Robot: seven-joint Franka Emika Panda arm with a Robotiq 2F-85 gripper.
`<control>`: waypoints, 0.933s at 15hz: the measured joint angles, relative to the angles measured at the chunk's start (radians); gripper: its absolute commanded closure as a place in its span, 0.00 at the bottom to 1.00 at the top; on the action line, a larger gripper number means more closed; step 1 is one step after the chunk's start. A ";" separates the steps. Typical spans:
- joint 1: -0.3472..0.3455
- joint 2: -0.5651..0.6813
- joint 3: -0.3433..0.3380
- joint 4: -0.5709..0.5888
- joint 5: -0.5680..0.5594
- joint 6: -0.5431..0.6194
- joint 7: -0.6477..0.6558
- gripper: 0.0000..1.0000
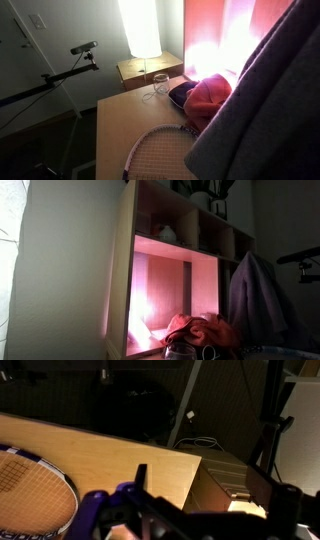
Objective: Put the towel on the table
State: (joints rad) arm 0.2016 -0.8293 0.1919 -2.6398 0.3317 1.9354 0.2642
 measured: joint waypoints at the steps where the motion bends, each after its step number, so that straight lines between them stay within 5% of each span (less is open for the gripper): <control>1: 0.000 0.000 0.000 0.000 0.000 0.000 0.000 0.00; 14: -0.039 0.001 -0.010 0.020 -0.014 0.000 -0.001 0.00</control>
State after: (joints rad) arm 0.1624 -0.8286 0.1823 -2.6194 0.3174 1.9353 0.2628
